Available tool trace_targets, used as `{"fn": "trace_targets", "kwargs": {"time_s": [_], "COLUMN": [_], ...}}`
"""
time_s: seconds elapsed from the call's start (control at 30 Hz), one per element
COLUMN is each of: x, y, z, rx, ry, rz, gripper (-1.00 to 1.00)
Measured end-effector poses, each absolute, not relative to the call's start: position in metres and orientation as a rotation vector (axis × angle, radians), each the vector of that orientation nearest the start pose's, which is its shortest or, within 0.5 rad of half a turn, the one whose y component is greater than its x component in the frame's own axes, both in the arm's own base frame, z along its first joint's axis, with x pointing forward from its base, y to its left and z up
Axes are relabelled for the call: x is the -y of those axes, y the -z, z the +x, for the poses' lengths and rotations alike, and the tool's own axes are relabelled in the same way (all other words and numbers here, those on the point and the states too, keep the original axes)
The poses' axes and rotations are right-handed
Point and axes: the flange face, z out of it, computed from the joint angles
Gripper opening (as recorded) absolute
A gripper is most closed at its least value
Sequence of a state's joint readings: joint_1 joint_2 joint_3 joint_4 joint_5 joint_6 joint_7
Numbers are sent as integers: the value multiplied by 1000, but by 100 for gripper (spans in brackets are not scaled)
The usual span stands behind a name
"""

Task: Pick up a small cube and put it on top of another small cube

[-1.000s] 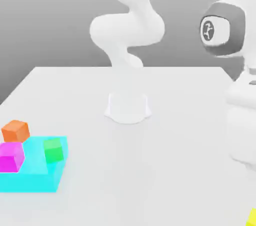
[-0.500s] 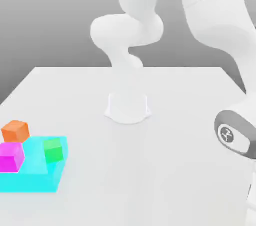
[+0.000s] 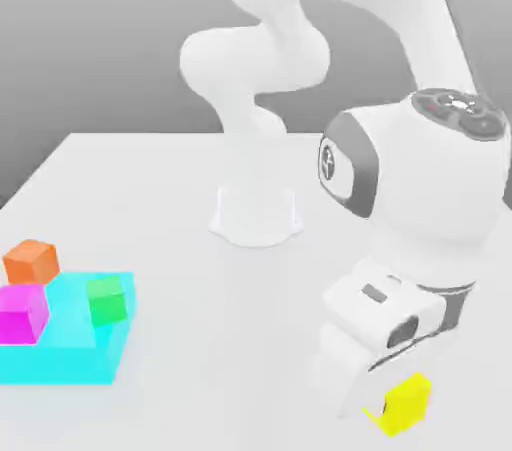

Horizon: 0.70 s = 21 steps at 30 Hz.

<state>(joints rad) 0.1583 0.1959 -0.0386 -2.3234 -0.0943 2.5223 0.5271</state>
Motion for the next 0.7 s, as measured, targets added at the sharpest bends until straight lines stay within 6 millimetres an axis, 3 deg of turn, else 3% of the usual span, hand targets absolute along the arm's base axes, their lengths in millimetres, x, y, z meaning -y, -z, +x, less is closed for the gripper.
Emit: {"fn": "trace_targets", "kwargs": {"time_s": [0.1, 0.17, 0.2, 0.4, 0.57, 0.6, 0.7], "x": [21, 100, 128, 193, 202, 202, 202], "y": [-275, -288, -293, -305, -256, -247, -247], "z": [494, 460, 441, 349, 335, 334, 334], "rx": [-837, -1141, -1262, -1654, -1710, -1712, -1712], "ry": [35, 29, 25, 3, -2, -1, -1], "rz": [-3093, -2992, -2938, -2679, -2631, -2631, -2631], "gripper": [-100, -100, -100, -100, -100, 100, 100]}}
